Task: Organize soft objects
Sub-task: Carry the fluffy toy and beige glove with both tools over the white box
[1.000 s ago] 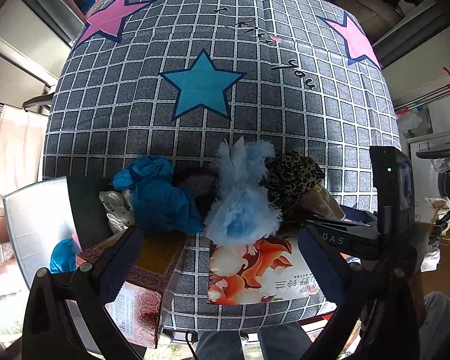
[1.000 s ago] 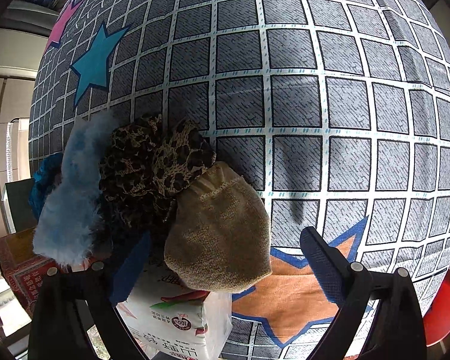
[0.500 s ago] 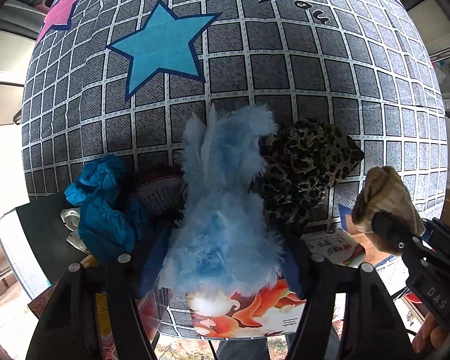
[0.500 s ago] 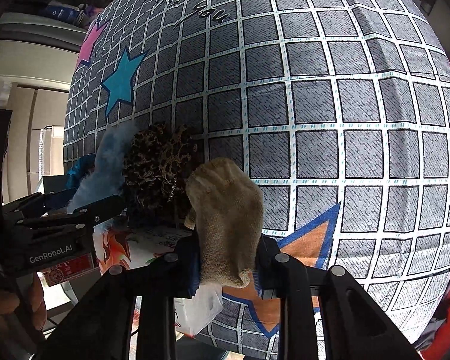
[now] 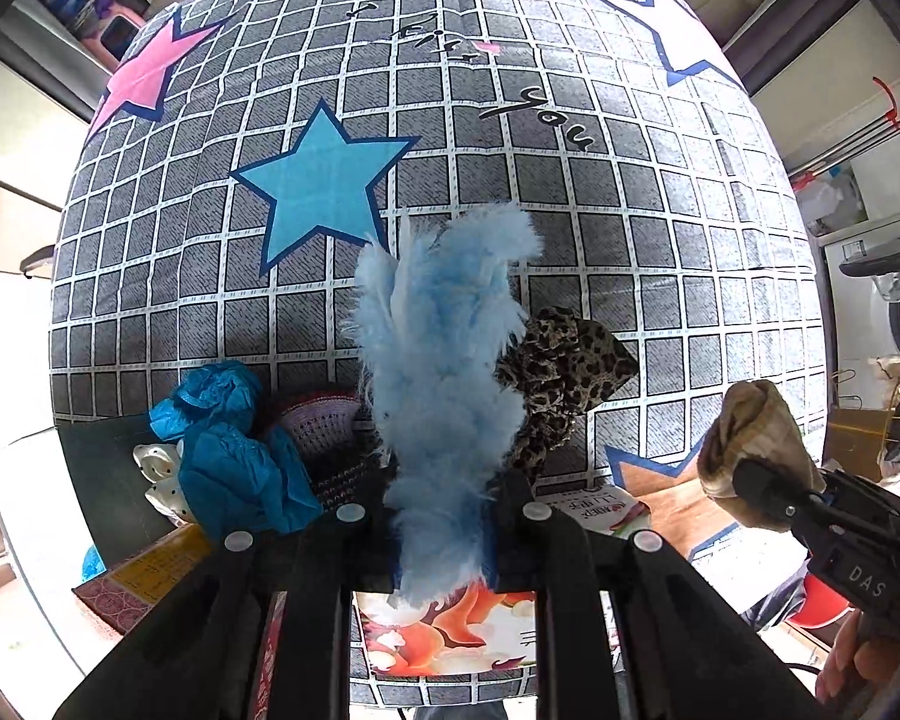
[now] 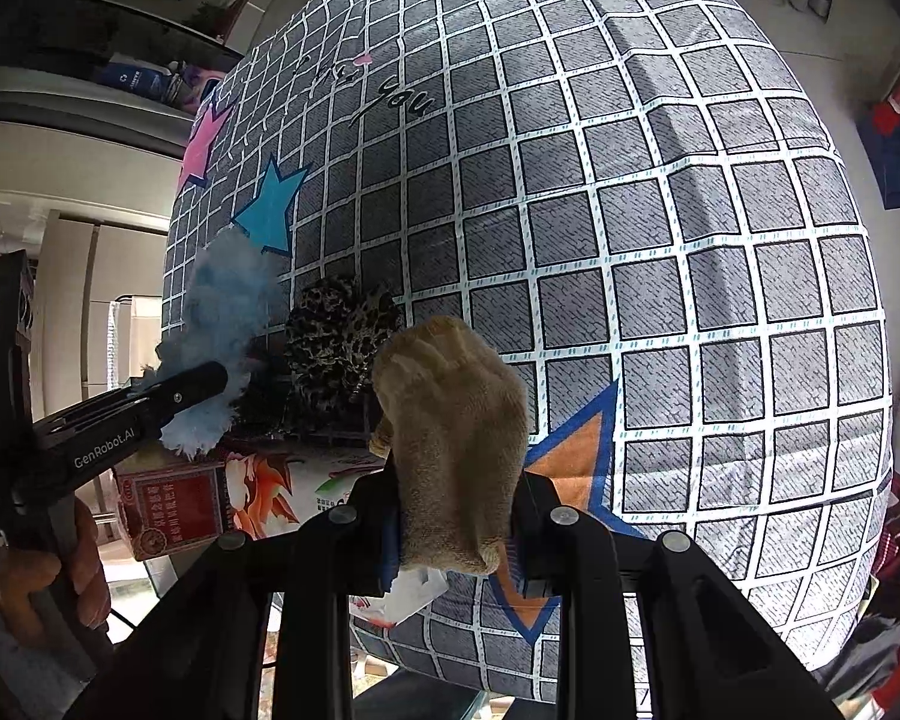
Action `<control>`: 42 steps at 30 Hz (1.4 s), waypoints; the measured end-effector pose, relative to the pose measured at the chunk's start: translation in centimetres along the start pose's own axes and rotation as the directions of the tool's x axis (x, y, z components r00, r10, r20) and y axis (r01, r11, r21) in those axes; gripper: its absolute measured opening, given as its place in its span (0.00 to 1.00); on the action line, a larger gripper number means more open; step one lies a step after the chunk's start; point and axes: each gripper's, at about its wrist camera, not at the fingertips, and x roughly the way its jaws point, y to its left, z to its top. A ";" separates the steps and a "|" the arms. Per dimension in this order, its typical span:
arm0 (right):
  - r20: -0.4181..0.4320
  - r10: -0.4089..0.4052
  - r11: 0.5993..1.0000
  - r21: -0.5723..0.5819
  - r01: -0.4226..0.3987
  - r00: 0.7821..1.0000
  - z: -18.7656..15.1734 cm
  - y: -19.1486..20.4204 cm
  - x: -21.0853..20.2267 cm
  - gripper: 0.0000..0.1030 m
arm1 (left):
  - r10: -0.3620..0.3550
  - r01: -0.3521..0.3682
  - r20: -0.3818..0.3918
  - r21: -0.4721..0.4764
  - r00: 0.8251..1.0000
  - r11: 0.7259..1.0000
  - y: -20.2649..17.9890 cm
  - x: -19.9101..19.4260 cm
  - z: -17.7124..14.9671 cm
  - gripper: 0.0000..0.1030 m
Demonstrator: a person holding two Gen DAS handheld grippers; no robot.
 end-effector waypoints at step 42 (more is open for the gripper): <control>-0.153 -0.046 0.901 -0.432 -0.026 0.987 -10.4 19.0 1.1 0.27 | -0.110 0.107 0.148 0.023 0.983 0.994 8.5 -9.8 -20.9 0.19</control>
